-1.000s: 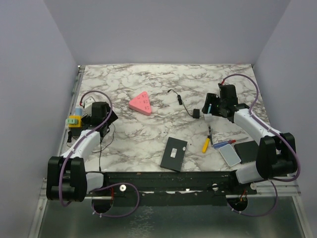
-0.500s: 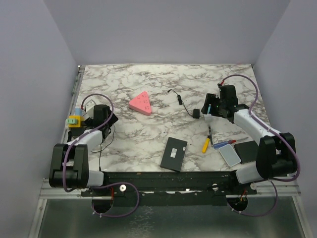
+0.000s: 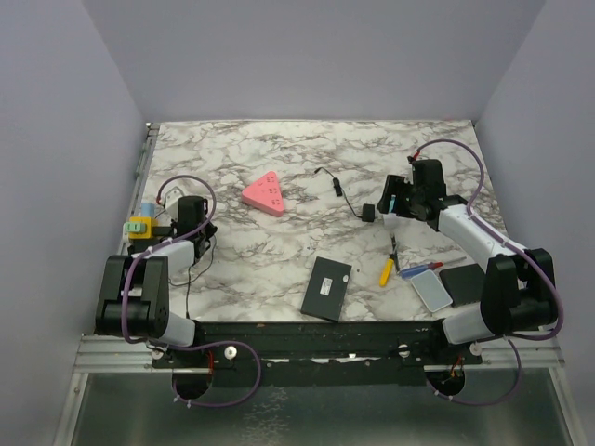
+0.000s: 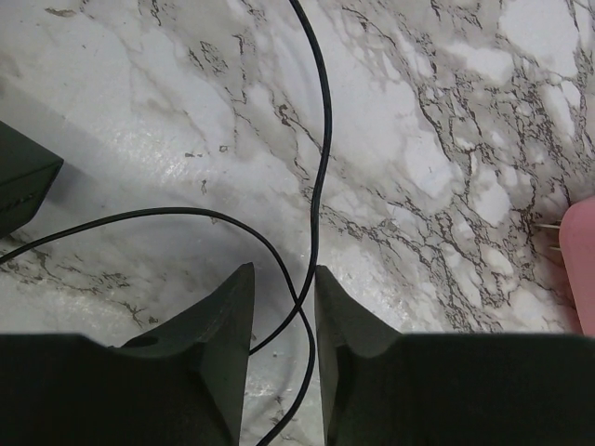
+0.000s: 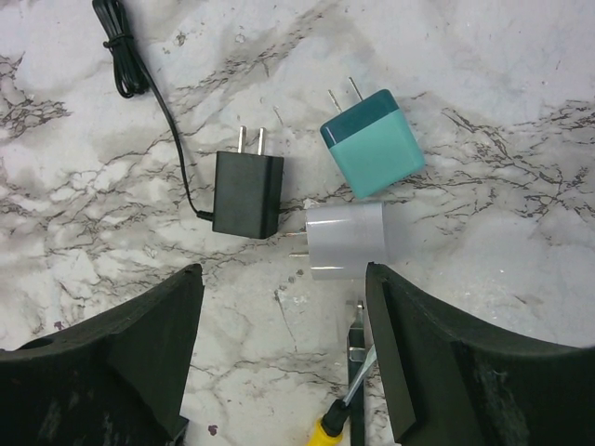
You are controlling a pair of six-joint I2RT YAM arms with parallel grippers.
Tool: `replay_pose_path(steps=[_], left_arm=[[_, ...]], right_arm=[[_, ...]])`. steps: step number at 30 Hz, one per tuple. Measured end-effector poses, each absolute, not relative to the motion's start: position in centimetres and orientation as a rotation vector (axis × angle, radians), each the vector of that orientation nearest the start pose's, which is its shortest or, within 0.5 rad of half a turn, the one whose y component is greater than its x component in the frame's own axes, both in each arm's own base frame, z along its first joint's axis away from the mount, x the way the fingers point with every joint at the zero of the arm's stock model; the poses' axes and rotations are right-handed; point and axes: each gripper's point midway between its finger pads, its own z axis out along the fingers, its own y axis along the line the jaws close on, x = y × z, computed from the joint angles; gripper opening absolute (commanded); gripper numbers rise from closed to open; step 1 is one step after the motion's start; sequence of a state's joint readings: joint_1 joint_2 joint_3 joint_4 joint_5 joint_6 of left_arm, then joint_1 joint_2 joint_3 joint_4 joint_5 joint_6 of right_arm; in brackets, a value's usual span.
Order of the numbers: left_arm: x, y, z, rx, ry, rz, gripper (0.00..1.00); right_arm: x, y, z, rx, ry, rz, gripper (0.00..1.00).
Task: Pull the plug off the socket
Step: Move the socket to the corner of the board.
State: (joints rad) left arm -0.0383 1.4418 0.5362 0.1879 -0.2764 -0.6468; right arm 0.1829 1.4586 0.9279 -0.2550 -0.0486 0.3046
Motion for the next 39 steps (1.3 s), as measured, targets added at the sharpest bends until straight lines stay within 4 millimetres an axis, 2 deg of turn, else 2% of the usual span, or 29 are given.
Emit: replay_pose_path(steps=[6,8,12,22,28,32,39], left_arm=[[35.2,0.6,2.6,-0.802,2.121,-0.071,0.04],[35.3,0.4,2.5,-0.796,2.122,-0.077,0.0],[35.3,-0.2,2.4,-0.776,2.128,-0.089,0.0],[34.1,-3.9,2.6,-0.681,2.165,-0.186,0.0],[33.2,-7.5,3.3,-0.603,2.179,-0.277,0.0],[32.5,-10.6,3.7,-0.54,2.192,-0.344,0.0],[30.1,-16.3,3.8,-0.413,2.24,-0.458,0.0]], right_arm=[[36.9,9.1,10.0,0.118,2.372,0.3,0.75],[36.9,9.1,10.0,0.117,2.372,0.3,0.75],[36.9,9.1,10.0,0.114,2.372,0.3,0.75],[36.9,9.1,10.0,0.107,2.373,0.3,0.75],[36.9,9.2,9.9,0.106,2.376,0.305,0.75],[36.9,9.2,9.8,0.104,2.379,0.308,0.75],[36.9,9.3,9.8,0.103,2.38,0.313,0.75]])
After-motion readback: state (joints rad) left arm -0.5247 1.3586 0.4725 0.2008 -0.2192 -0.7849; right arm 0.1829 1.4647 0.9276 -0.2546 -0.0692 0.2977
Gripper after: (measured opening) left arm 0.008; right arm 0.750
